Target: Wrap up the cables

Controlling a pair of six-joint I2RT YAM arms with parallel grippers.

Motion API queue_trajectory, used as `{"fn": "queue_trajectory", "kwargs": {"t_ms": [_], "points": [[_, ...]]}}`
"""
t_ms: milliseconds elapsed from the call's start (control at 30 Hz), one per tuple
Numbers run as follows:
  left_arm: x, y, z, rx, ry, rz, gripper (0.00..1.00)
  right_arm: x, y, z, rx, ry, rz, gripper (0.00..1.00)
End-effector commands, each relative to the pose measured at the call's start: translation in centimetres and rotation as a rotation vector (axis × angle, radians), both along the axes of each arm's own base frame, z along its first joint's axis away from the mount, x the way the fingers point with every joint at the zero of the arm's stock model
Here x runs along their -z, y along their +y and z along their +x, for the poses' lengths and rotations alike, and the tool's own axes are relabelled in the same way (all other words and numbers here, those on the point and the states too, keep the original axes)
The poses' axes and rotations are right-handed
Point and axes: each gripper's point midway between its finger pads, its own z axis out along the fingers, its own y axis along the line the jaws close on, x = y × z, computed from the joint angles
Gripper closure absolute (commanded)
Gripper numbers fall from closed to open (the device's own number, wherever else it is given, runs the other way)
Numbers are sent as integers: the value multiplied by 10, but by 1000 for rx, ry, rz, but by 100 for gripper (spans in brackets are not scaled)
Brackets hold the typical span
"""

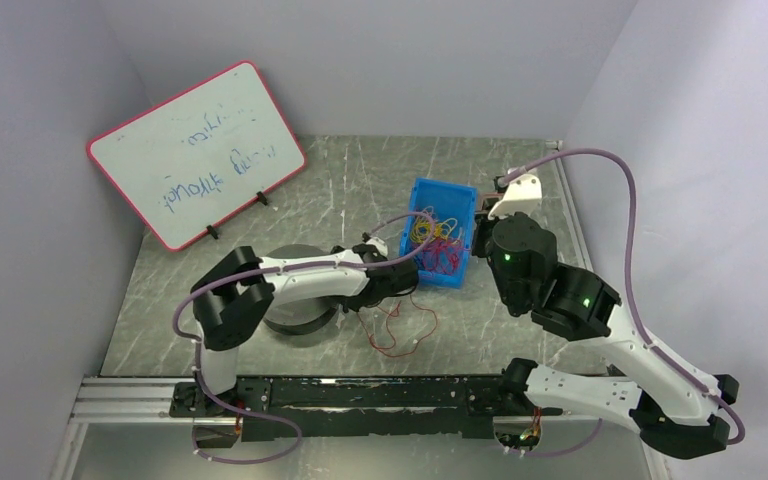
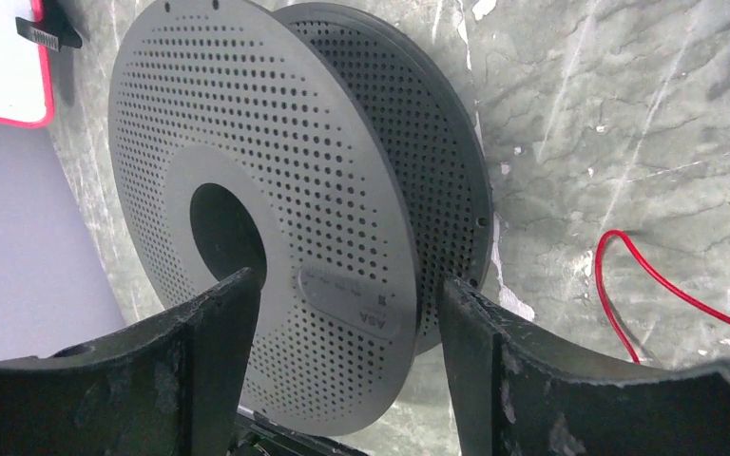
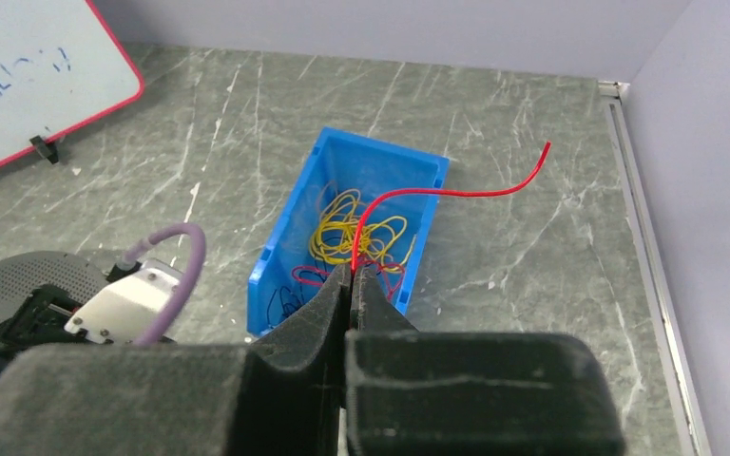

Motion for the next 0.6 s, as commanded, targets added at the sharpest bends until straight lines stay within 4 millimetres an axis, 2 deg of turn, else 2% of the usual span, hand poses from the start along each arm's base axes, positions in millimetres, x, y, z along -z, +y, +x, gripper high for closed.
{"fn": "queue_trajectory", "kwargs": {"t_ms": [0,100,333,567], "points": [[1,-2,4,4,-35,40,28,1,3,0,-5,-6,31,100],[6,0,4,5,-33,65,31,3,5,0,-15,-4,32,100],[1,8,3,-6,-46,91,43,2,6,-1,-29,-15,46,100],[-23,13,11,-13,-126,109,64,1,6,-2,-37,-18,51,100]]}}
